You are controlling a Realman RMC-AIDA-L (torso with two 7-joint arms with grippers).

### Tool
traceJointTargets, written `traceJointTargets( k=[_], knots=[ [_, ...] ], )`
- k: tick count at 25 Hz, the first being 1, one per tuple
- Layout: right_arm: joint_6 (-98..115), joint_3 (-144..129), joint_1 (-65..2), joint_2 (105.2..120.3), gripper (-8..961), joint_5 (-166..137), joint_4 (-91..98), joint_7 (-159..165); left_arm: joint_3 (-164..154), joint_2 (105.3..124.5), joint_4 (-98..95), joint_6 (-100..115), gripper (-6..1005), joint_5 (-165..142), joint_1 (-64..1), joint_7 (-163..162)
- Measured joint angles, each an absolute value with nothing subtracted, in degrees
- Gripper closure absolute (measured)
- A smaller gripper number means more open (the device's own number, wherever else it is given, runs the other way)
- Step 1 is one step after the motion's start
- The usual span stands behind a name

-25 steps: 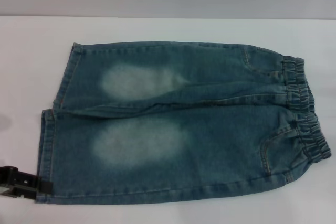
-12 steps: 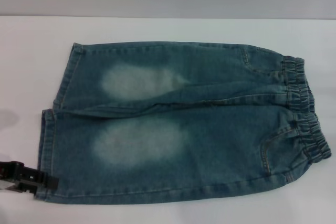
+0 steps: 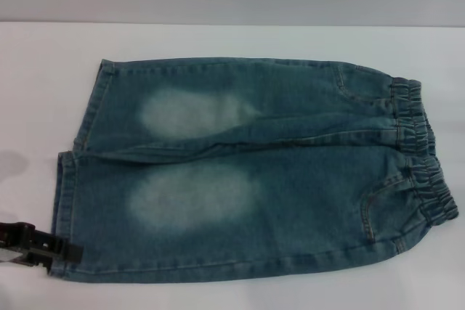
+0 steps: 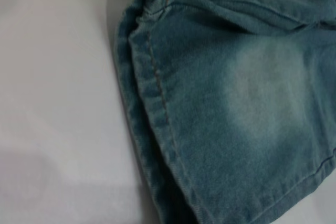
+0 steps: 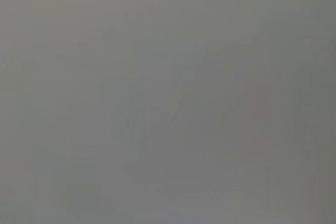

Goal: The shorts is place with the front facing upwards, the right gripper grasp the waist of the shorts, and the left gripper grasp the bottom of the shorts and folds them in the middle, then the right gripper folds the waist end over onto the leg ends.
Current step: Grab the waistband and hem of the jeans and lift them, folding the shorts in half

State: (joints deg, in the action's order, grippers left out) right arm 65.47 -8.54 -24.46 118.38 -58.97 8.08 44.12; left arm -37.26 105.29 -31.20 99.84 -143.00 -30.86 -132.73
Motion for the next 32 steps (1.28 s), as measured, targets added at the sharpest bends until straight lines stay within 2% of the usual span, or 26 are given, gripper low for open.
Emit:
traceJointTargets(
  k=[12,22,29,32],
  knots=[
    [65.47,-8.18,-24.34,118.39,453,-58.89,7.81,44.12,-37.32,105.32,-31.60,100.25,401,-143.00,-30.41,-132.76],
    [65.48,-8.17,-23.88,118.47,454,-58.79,7.83,44.12,-37.48,104.95,-31.51,99.94,829,-143.00,-30.44,-133.13],
    [65.47,-8.15,-23.82,118.47,454,-58.79,7.77,44.34,-37.99,105.25,-31.75,99.84,963,-144.28,-30.68,-133.17],
    [65.62,-8.97,-23.75,118.35,454,-59.41,8.12,45.93,-37.63,105.25,-31.76,99.62,962,-144.22,-30.67,-133.16]
  ],
)
